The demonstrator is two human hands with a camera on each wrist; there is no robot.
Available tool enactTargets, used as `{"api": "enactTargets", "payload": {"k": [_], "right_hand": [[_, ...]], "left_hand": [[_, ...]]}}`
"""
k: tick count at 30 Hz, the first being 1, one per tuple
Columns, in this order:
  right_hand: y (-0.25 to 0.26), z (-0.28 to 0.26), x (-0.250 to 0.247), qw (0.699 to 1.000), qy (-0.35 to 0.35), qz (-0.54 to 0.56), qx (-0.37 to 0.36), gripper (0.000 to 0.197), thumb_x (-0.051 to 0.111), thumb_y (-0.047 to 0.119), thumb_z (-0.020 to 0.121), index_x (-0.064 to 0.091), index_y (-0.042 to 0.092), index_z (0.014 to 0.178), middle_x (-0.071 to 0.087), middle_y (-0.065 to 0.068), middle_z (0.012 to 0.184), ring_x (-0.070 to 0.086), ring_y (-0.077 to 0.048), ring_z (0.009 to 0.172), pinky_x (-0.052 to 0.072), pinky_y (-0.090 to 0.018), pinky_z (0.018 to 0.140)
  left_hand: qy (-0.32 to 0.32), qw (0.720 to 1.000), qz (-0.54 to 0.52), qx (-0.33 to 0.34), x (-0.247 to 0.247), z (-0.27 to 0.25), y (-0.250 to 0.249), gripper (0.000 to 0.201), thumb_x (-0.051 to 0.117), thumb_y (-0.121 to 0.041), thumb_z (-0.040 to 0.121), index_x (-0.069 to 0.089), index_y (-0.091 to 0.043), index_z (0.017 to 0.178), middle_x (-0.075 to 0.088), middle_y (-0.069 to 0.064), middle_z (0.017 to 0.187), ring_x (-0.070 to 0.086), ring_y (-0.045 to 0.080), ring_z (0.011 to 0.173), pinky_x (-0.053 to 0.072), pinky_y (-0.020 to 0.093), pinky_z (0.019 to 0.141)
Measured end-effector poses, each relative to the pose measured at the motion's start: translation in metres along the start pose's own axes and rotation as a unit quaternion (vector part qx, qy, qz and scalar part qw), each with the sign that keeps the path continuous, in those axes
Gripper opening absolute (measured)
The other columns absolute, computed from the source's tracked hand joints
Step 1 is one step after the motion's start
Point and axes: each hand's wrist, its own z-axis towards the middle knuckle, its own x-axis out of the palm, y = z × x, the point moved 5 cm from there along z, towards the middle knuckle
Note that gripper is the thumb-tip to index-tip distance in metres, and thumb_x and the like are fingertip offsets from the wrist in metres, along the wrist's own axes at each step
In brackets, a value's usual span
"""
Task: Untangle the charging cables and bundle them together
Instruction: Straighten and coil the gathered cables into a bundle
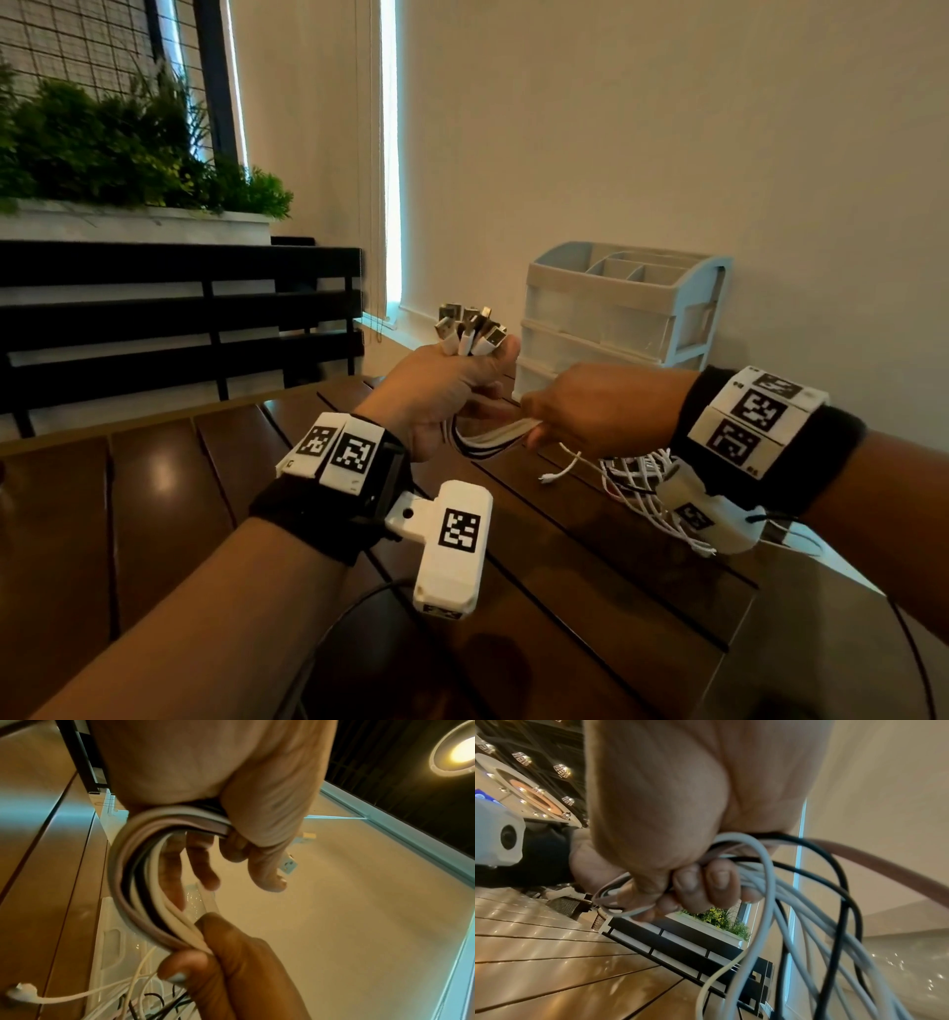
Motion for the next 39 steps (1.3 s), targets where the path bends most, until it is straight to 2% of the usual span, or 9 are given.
{"api": "enactTargets", "payload": {"k": [2, 5, 8, 14, 19, 21, 25, 34, 39], "right_hand": [[0.003, 0.0, -0.006, 1.0, 0.004, -0.015, -0.015, 0.027, 0.045, 0.037, 0.099, 0.056, 0.014, 0.106, 0.042, 0.017, 0.065, 0.043, 0.0, 0.056, 0.037, -0.018, 0.059], [0.007, 0.0, -0.014, 0.997, 0.013, -0.063, -0.029, 0.024, 0.044, 0.031, 0.101, 0.059, 0.012, 0.106, 0.039, 0.015, 0.064, 0.04, 0.0, 0.053, 0.036, -0.014, 0.053], [0.009, 0.002, -0.019, 0.995, 0.021, -0.092, -0.031, 0.023, 0.042, 0.024, 0.101, 0.062, 0.011, 0.104, 0.048, 0.007, 0.075, 0.043, -0.007, 0.059, 0.044, -0.021, 0.065], [0.011, 0.02, -0.026, 0.996, 0.001, -0.088, -0.023, 0.026, 0.041, 0.026, 0.101, 0.062, 0.011, 0.103, 0.056, -0.001, 0.085, 0.048, -0.016, 0.073, 0.048, -0.033, 0.077], [0.009, 0.051, -0.028, 1.0, 0.005, -0.003, 0.008, 0.029, 0.045, 0.028, 0.099, 0.066, 0.009, 0.104, 0.065, -0.005, 0.09, 0.05, -0.014, 0.071, 0.037, -0.025, 0.07], [0.008, 0.064, -0.027, 0.999, 0.005, 0.042, 0.019, 0.03, 0.048, 0.031, 0.098, 0.069, 0.009, 0.102, 0.059, -0.001, 0.083, 0.048, -0.011, 0.067, 0.035, -0.022, 0.07], [0.0, 0.089, -0.023, 0.99, -0.035, 0.129, 0.044, 0.024, 0.06, 0.034, 0.091, 0.07, 0.012, 0.094, 0.058, 0.003, 0.075, 0.049, -0.008, 0.066, 0.036, -0.021, 0.061], [-0.007, 0.103, -0.011, 0.964, -0.072, 0.254, 0.027, 0.013, 0.067, 0.023, 0.087, 0.069, 0.016, 0.098, 0.067, -0.002, 0.097, 0.06, -0.017, 0.088, 0.043, -0.023, 0.075], [-0.015, 0.099, -0.02, 0.963, -0.098, 0.247, 0.051, 0.021, 0.065, 0.015, 0.085, 0.067, 0.016, 0.106, 0.068, 0.0, 0.095, 0.062, -0.016, 0.087, 0.045, -0.027, 0.072]], "left_hand": [[0.037, 0.999, -0.009, -0.015, 0.006, -0.002, 0.004, 0.035, 0.075, -0.036, 0.069, 0.057, -0.015, 0.089, 0.064, 0.013, 0.081, 0.067, 0.03, 0.066, 0.057, 0.037, 0.061], [0.087, 0.996, -0.002, -0.025, 0.015, -0.008, 0.008, 0.033, 0.069, -0.037, 0.073, 0.058, -0.011, 0.089, 0.067, 0.017, 0.076, 0.065, 0.031, 0.062, 0.057, 0.039, 0.056], [0.114, 0.993, -0.017, -0.035, 0.022, -0.01, 0.011, 0.038, 0.065, -0.04, 0.074, 0.062, -0.006, 0.089, 0.066, 0.02, 0.074, 0.064, 0.031, 0.066, 0.057, 0.039, 0.059], [0.061, 0.997, -0.007, -0.041, 0.006, -0.001, 0.014, 0.052, 0.064, -0.053, 0.069, 0.061, -0.004, 0.083, 0.065, 0.012, 0.066, 0.066, 0.023, 0.056, 0.055, 0.029, 0.049], [0.028, 0.999, 0.006, -0.023, -0.013, 0.011, 0.015, 0.05, 0.055, -0.059, 0.074, 0.056, -0.009, 0.079, 0.058, 0.008, 0.058, 0.06, 0.019, 0.052, 0.051, 0.025, 0.048], [0.024, 0.999, 0.004, -0.03, -0.022, 0.018, 0.017, 0.049, 0.054, -0.059, 0.074, 0.053, -0.01, 0.08, 0.054, 0.006, 0.056, 0.057, 0.018, 0.049, 0.049, 0.024, 0.046], [0.016, 0.999, 0.004, -0.039, -0.038, 0.03, 0.018, 0.043, 0.059, -0.051, 0.076, 0.052, -0.01, 0.084, 0.049, 0.005, 0.056, 0.051, 0.014, 0.044, 0.046, 0.021, 0.043], [0.022, 0.998, 0.049, -0.029, -0.055, 0.04, 0.018, 0.03, 0.074, -0.03, 0.069, 0.059, -0.009, 0.085, 0.048, 0.005, 0.057, 0.044, 0.009, 0.039, 0.04, 0.018, 0.038], [-0.006, 0.996, 0.09, 0.005, -0.057, 0.04, 0.016, 0.027, 0.077, -0.012, 0.075, 0.065, -0.001, 0.097, 0.049, 0.009, 0.06, 0.043, 0.011, 0.04, 0.041, 0.019, 0.04]]}}
